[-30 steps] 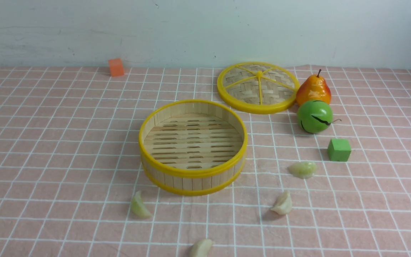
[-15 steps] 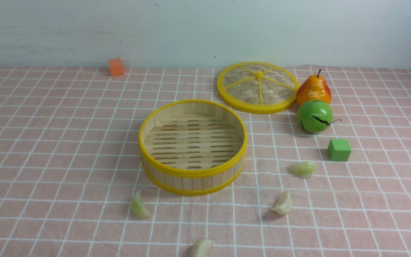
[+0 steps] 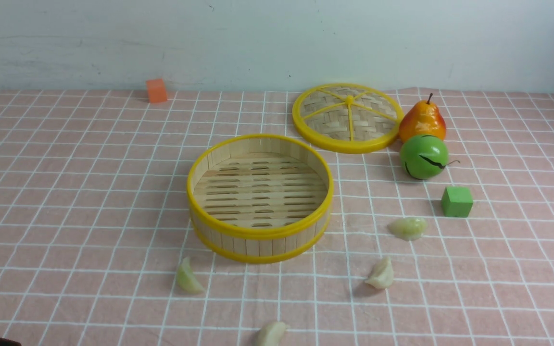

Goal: Put the dumplings into the steamer on the table with the pink tablecloth.
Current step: 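Reach for and grasp a dumpling on the table with the left gripper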

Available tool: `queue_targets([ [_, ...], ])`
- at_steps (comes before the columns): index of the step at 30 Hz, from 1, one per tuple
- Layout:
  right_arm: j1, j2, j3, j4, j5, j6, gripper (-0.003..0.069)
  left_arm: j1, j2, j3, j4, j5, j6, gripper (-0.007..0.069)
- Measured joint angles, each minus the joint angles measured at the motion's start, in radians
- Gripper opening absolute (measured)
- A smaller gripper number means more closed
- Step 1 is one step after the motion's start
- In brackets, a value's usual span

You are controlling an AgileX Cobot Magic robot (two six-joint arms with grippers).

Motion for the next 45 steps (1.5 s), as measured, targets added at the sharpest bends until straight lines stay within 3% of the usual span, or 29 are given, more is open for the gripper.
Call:
queue_targets([
  [6, 0.000, 0.000, 0.000, -0.023, -0.057, -0.095, 0.0239, 0.000, 0.007, -0.177, 0.044, 0.048, 0.422, 0.0206],
  [10, 0.000, 0.000, -0.001, -0.036, -0.093, -0.222, 0.0218, 0.000, 0.112, -0.292, 0.135, 0.139, 0.541, 0.0125],
  [11, 0.000, 0.005, -0.012, -0.042, -0.096, -0.294, 0.0188, 0.000, 0.192, -0.349, 0.191, 0.188, 0.562, 0.0073],
  [13, 0.000, 0.058, -0.058, -0.046, -0.095, -0.403, 0.0106, 0.000, 0.347, -0.450, 0.285, 0.269, 0.577, -0.0008],
  [16, 0.000, 0.143, -0.123, -0.047, -0.088, -0.511, 0.0024, 0.000, 0.480, -0.553, 0.365, 0.354, 0.593, -0.0013],
  [17, 0.000, 0.232, -0.201, -0.054, -0.065, -0.612, -0.0011, 0.000, 0.583, -0.647, 0.430, 0.444, 0.617, -0.0013],
  [23, 0.000, 0.564, -0.476, -0.089, 0.152, -0.902, -0.0018, -0.017, 0.864, -0.848, 0.540, 0.654, 0.688, -0.0013],
  [24, 0.008, 0.703, -0.575, -0.094, 0.292, -0.973, -0.0018, -0.067, 0.946, -0.889, 0.561, 0.669, 0.694, -0.0013],
  [27, 0.039, 0.831, -0.671, -0.094, 0.422, -1.012, -0.0016, -0.144, 1.026, -0.921, 0.593, 0.667, 0.696, -0.0013],
  [30, 0.167, 1.022, -0.800, -0.129, 0.574, -1.036, -0.0010, -0.295, 1.158, -0.963, 0.683, 0.659, 0.662, -0.0013],
  [33, 0.277, 1.098, -0.852, -0.172, 0.620, -1.036, -0.0009, -0.365, 1.243, -0.994, 0.739, 0.659, 0.595, -0.0002],
  [34, 0.357, 1.140, -0.875, -0.210, 0.636, -1.036, -0.0010, -0.407, 1.305, -1.025, 0.777, 0.656, 0.547, 0.0027],
  [37, 0.476, 1.180, -0.890, -0.262, 0.635, -1.036, -0.0007, -0.450, 1.420, -1.093, 0.810, 0.628, 0.474, 0.0134],
  [39, 0.503, 1.184, -0.890, -0.274, 0.633, -1.036, -0.0006, -0.454, 1.457, -1.117, 0.808, 0.616, 0.450, 0.0183],
  [42, 0.543, 1.183, -0.893, -0.290, 0.625, -1.036, -0.0003, -0.455, 1.584, -1.187, 0.791, 0.556, 0.346, 0.0373],
  [45, 0.546, 1.176, -0.897, -0.296, 0.626, -1.036, -0.0003, -0.432, 1.676, -1.220, 0.773, 0.516, 0.266, 0.0479],
])
